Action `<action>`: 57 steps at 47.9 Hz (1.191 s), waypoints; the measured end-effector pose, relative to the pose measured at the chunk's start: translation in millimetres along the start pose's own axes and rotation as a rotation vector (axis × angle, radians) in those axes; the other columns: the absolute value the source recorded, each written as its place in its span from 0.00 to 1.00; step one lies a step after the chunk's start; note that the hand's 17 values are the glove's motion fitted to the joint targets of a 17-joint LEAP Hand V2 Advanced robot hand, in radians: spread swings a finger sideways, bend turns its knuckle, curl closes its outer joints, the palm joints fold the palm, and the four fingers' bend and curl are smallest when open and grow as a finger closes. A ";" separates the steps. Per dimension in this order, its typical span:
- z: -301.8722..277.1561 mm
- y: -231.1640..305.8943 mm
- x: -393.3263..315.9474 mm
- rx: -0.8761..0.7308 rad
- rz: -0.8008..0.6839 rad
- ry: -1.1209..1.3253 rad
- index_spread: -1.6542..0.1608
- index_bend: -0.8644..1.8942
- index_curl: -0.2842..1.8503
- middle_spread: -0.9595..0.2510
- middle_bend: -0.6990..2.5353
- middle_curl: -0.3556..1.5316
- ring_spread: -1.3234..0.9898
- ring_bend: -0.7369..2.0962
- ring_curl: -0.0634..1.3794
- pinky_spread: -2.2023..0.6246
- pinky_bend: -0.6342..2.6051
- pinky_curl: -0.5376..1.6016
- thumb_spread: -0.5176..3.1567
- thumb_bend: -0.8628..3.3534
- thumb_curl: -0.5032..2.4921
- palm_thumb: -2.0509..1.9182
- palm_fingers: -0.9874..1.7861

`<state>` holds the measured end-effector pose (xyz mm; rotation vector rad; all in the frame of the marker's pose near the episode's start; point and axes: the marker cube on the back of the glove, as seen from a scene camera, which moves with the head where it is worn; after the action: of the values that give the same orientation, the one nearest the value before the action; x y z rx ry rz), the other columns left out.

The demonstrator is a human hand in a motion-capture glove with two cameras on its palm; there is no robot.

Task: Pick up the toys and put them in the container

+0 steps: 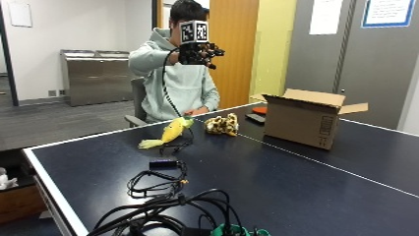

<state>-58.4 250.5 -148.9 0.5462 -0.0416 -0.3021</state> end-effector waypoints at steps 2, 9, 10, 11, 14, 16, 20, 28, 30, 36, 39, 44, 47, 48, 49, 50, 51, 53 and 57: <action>6.6 4.5 0.6 -0.005 -0.002 0.004 0.79 0.35 0.22 0.81 0.26 0.32 0.58 0.32 0.20 0.81 0.46 0.42 0.46 0.20 0.29 0.52 0.27; 51.6 8.5 -13.8 -0.036 -0.025 -0.048 0.79 0.35 0.22 0.81 0.26 0.32 0.58 0.32 0.20 0.81 0.46 0.42 0.46 0.20 0.28 0.52 0.27; 61.1 7.9 -17.4 -0.044 -0.028 -0.061 0.79 0.35 0.22 0.81 0.26 0.32 0.58 0.32 0.20 0.81 0.46 0.42 0.46 0.20 0.28 0.52 0.27; 71.0 6.9 -20.8 -0.053 -0.031 -0.074 0.79 0.35 0.22 0.81 0.26 0.32 0.58 0.32 0.20 0.81 0.46 0.42 0.46 0.20 0.28 0.52 0.27; 104.3 0.5 -27.2 -0.092 -0.041 -0.103 0.79 0.35 0.22 0.81 0.26 0.32 0.58 0.32 0.20 0.81 0.46 0.42 0.46 0.20 0.28 0.52 0.27; 127.0 -2.0 -33.3 -0.119 -0.045 -0.105 0.79 0.35 0.22 0.81 0.26 0.32 0.58 0.32 0.20 0.81 0.46 0.42 0.46 0.20 0.28 0.51 0.27; 172.2 -6.2 -44.5 -0.186 -0.032 -0.086 0.79 0.34 0.21 0.81 0.26 0.32 0.58 0.32 0.20 0.81 0.47 0.42 0.46 0.20 0.28 0.51 0.27; 237.0 -17.3 -41.6 -0.319 0.049 -0.024 0.79 0.33 0.20 0.81 0.25 0.31 0.58 0.33 0.21 0.80 0.49 0.43 0.46 0.20 0.28 0.52 0.28; 245.0 -17.6 -41.9 -0.334 0.065 -0.009 0.79 0.33 0.20 0.80 0.26 0.31 0.59 0.34 0.22 0.80 0.50 0.43 0.46 0.20 0.28 0.52 0.29; 256.5 -20.0 -40.2 -0.333 0.080 -0.030 0.77 0.35 0.20 0.78 0.28 0.31 0.56 0.47 0.27 0.78 0.51 0.43 0.47 0.21 0.28 0.54 0.46; 256.2 -21.9 -39.3 -0.335 0.079 -0.095 0.76 0.32 0.17 0.74 0.29 0.32 0.52 0.55 0.28 0.73 0.53 0.42 0.48 0.22 0.29 0.57 0.57; 256.6 -16.4 -46.0 -0.366 0.068 -0.125 0.75 0.33 0.16 0.69 0.34 0.36 0.46 0.61 0.34 0.68 0.54 0.43 0.50 0.25 0.30 0.62 0.66; 255.0 -17.7 -42.0 -0.380 0.056 -0.122 0.75 0.34 0.16 0.66 0.36 0.38 0.44 0.63 0.36 0.66 0.55 0.43 0.50 0.26 0.31 0.64 0.68; 254.0 -18.7 -40.0 -0.384 0.052 -0.119 0.76 0.35 0.16 0.65 0.36 0.38 0.44 0.63 0.37 0.66 0.55 0.44 0.49 0.26 0.32 0.65 0.68; 252.8 -19.1 -38.7 -0.390 0.046 -0.115 0.76 0.35 0.16 0.64 0.37 0.39 0.43 0.64 0.38 0.66 0.55 0.44 0.48 0.26 0.32 0.65 0.69; 251.5 -18.6 -38.5 -0.400 0.040 -0.111 0.76 0.36 0.16 0.63 0.37 0.39 0.43 0.63 0.38 0.66 0.55 0.44 0.46 0.26 0.33 0.66 0.68; 250.2 -16.9 -40.0 -0.411 0.033 -0.105 0.76 0.37 0.16 0.63 0.38 0.40 0.43 0.64 0.39 0.65 0.55 0.45 0.45 0.26 0.34 0.67 0.69; 247.7 -9.3 -48.4 -0.443 0.017 -0.089 0.75 0.38 0.17 0.61 0.39 0.41 0.42 0.64 0.39 0.65 0.54 0.44 0.43 0.26 0.35 0.68 0.71; 232.4 -2.2 -55.6 -0.543 -0.022 -0.069 0.75 0.40 0.17 0.60 0.43 0.44 0.41 0.64 0.40 0.65 0.53 0.44 0.40 0.26 0.37 0.68 0.75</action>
<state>-139.7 147.7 50.9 -0.0028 -0.0191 -0.3373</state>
